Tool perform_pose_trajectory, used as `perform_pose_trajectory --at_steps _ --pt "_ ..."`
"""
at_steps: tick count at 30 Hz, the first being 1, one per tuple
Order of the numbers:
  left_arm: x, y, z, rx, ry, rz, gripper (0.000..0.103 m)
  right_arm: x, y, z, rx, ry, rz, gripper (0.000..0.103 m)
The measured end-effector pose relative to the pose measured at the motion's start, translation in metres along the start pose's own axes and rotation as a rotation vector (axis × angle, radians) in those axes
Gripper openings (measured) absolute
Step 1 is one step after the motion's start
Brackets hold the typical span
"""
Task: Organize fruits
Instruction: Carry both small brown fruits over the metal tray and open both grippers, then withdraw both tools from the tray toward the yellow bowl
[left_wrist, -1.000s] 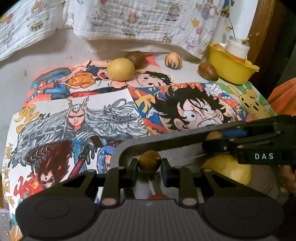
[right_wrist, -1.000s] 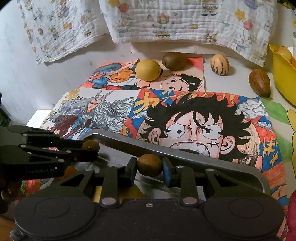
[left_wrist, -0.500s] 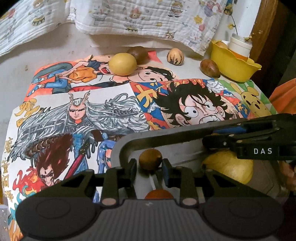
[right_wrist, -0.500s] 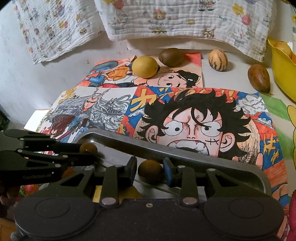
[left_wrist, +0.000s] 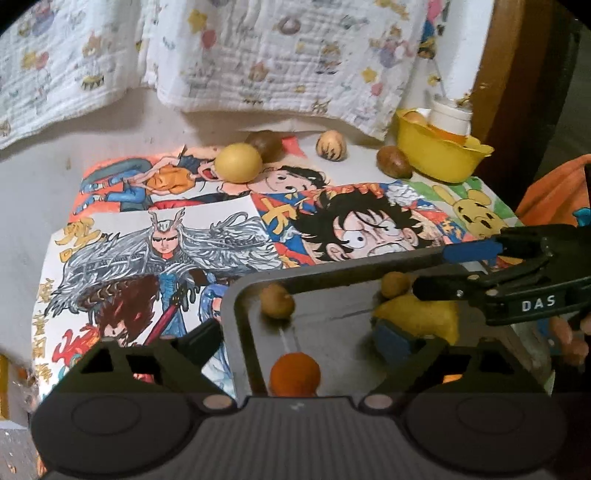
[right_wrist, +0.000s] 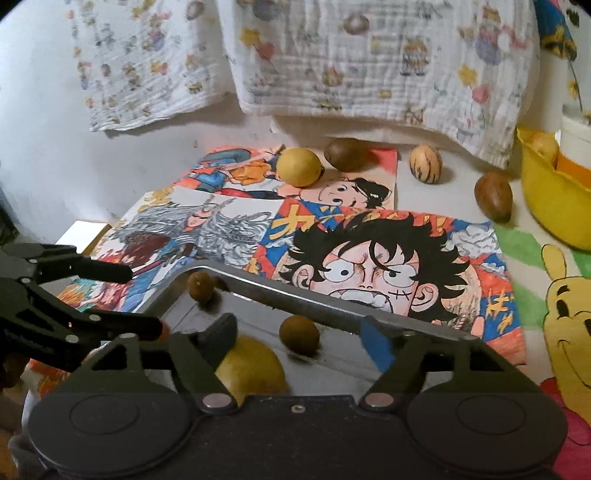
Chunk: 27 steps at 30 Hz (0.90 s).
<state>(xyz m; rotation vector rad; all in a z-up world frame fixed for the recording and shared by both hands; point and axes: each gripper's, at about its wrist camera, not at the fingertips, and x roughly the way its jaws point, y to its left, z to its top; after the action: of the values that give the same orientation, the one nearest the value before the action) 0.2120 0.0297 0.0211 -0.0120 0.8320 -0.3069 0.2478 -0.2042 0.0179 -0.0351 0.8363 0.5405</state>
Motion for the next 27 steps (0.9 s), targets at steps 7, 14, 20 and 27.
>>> perform_pose_trajectory --at_steps 7,14,20,27 --pt "-0.031 -0.018 -0.024 0.079 -0.040 0.033 0.102 -0.037 0.015 -0.022 -0.144 -0.007 0.036 0.100" --pt "-0.050 -0.028 -0.056 0.112 -0.012 0.040 0.102 -0.066 0.024 -0.047 -0.243 0.040 0.069 0.102" --pt "-0.059 -0.038 -0.073 0.119 -0.001 0.051 0.102 -0.079 0.017 -0.064 -0.252 0.067 0.034 0.102" --pt "-0.065 -0.050 -0.078 0.146 0.004 0.071 0.102 -0.092 -0.001 -0.077 -0.262 0.084 -0.044 0.102"
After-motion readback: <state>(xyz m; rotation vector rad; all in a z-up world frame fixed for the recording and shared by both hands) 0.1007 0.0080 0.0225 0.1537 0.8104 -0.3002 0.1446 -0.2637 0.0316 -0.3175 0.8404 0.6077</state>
